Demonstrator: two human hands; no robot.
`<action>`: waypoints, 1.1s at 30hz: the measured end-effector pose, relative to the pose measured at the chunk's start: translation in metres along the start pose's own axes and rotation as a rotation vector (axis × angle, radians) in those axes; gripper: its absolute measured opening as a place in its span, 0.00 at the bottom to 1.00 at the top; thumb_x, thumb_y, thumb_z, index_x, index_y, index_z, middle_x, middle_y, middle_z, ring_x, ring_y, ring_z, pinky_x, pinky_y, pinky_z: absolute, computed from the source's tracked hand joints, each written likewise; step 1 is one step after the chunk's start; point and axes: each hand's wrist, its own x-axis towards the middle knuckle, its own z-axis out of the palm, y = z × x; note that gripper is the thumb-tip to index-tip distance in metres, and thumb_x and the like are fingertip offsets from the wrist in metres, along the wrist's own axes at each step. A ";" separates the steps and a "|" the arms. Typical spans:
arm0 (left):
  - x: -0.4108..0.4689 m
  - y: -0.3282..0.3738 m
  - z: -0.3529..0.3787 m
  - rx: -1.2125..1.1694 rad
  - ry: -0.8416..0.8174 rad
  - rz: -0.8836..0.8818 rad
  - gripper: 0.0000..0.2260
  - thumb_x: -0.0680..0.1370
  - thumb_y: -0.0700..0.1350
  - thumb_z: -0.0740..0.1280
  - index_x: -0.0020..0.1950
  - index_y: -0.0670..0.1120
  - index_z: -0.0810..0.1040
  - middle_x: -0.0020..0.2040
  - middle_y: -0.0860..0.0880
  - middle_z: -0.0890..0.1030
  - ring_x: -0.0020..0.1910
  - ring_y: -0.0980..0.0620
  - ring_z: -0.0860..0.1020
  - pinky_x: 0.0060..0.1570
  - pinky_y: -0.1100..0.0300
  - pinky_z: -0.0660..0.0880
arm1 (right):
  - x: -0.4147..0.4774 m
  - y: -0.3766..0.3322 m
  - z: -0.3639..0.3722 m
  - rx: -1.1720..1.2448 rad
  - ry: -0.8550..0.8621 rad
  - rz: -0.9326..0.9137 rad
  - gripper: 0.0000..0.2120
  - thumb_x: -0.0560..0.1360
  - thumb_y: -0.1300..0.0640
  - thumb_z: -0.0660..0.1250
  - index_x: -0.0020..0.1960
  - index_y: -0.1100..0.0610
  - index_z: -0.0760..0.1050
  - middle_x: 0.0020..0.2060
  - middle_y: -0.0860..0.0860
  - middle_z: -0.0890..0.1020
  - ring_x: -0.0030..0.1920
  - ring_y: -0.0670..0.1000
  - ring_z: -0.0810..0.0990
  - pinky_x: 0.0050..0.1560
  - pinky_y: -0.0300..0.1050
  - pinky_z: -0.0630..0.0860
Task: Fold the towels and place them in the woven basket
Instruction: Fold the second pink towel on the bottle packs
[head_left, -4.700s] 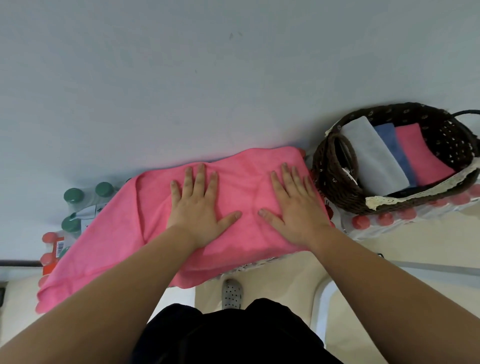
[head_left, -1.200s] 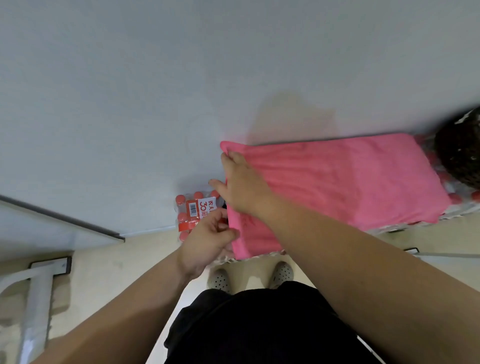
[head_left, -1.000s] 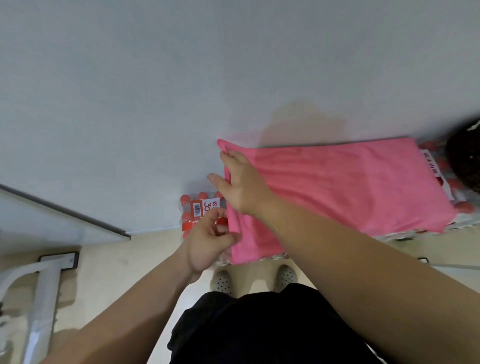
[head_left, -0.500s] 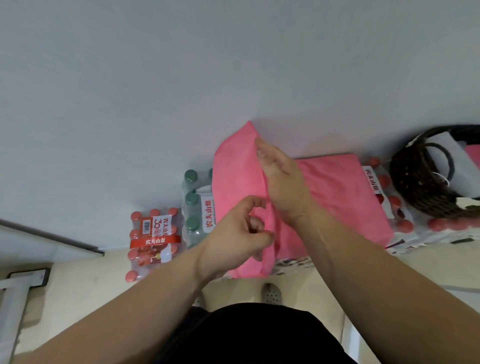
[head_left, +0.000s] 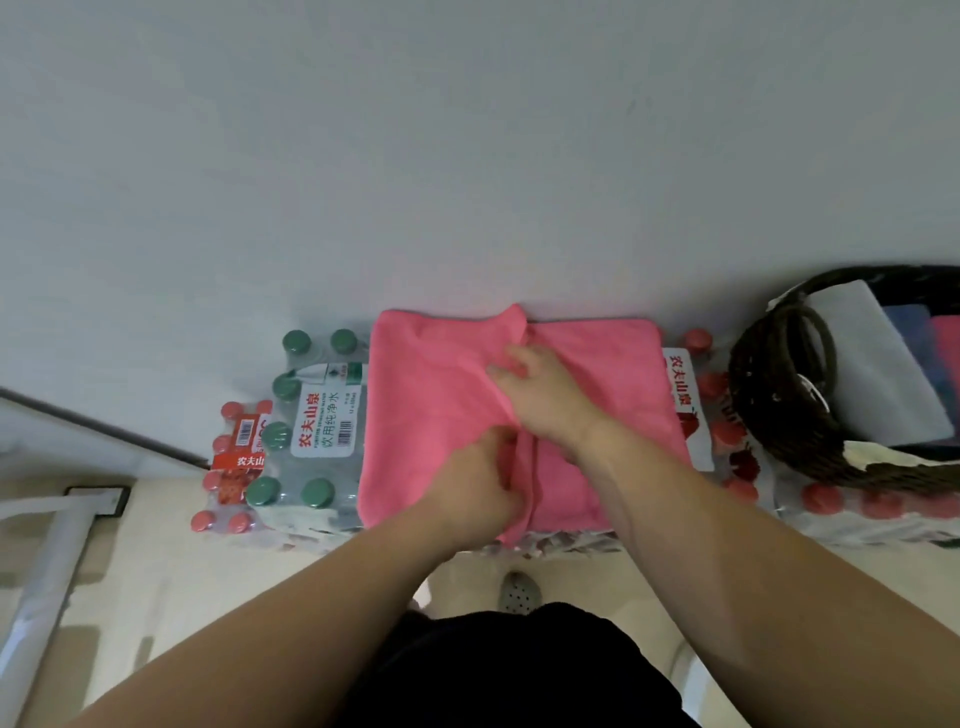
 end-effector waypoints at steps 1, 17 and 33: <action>-0.001 0.000 0.000 -0.007 0.015 -0.009 0.22 0.76 0.40 0.64 0.70 0.45 0.70 0.37 0.49 0.80 0.35 0.50 0.79 0.33 0.61 0.71 | 0.001 0.000 -0.001 -0.041 -0.007 -0.009 0.29 0.80 0.49 0.64 0.75 0.63 0.65 0.75 0.60 0.64 0.75 0.56 0.63 0.74 0.42 0.56; 0.030 0.065 0.053 0.030 -0.047 0.138 0.26 0.71 0.35 0.66 0.69 0.44 0.71 0.31 0.51 0.79 0.28 0.56 0.75 0.30 0.63 0.70 | -0.010 0.037 -0.082 0.103 0.184 -0.026 0.27 0.81 0.53 0.64 0.77 0.60 0.64 0.75 0.55 0.67 0.74 0.51 0.66 0.74 0.44 0.60; -0.017 -0.011 -0.001 -0.091 0.596 -0.078 0.04 0.74 0.43 0.71 0.42 0.51 0.79 0.31 0.52 0.78 0.31 0.55 0.75 0.36 0.58 0.73 | -0.011 0.023 -0.037 -0.759 0.163 -0.271 0.31 0.78 0.40 0.60 0.77 0.53 0.62 0.79 0.56 0.54 0.78 0.61 0.51 0.75 0.61 0.52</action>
